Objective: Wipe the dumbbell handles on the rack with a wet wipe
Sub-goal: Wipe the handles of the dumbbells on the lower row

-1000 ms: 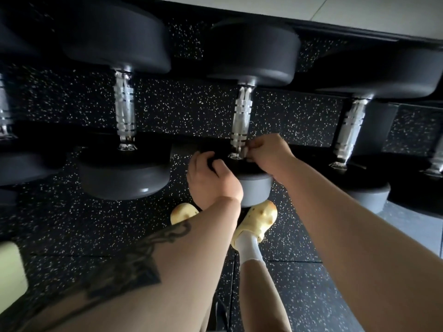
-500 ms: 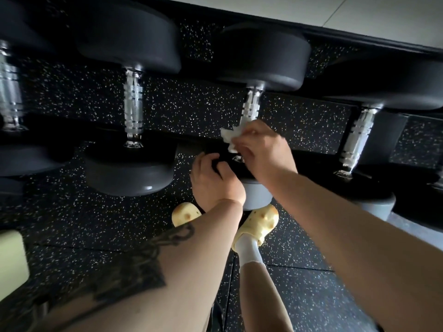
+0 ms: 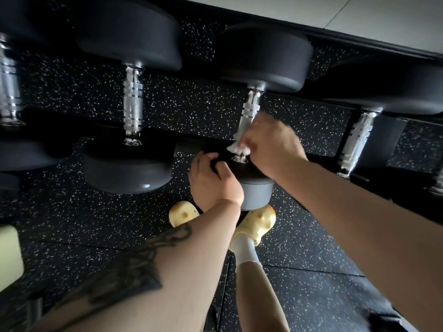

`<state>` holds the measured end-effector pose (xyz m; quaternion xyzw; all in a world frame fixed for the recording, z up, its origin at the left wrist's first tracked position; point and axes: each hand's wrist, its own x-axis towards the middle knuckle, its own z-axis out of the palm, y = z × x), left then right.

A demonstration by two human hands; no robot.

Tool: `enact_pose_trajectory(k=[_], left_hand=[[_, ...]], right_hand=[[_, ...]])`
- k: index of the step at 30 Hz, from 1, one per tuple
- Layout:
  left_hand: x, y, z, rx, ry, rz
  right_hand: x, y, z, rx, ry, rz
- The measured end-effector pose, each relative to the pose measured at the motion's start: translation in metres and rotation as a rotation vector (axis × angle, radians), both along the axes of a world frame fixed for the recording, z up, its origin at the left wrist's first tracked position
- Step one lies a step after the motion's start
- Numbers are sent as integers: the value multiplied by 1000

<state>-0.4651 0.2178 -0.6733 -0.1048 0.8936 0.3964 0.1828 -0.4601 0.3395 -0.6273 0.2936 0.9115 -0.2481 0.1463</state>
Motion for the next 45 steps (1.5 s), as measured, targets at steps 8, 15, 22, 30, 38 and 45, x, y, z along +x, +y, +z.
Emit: enact_pose_trajectory(k=[8, 15, 22, 30, 38, 45], left_hand=[[0, 0, 2, -3, -20, -1], [1, 1, 2, -6, -8, 12], [1, 0, 3, 1, -11, -7], [1, 0, 2, -19, -11, 1], [0, 1, 3, -19, -19, -2], [0, 1, 4, -22, -20, -6]], right_hand=[[11, -10, -23, -24, 412, -81], [-3, 14, -21, 130, 495, -131], [-18, 0, -18, -517, 302, -1199], [-53, 33, -23, -1334, 369, -1411], [-20, -4, -7, -178, 498, -781], [-31, -6, -36, 415, 660, -305]])
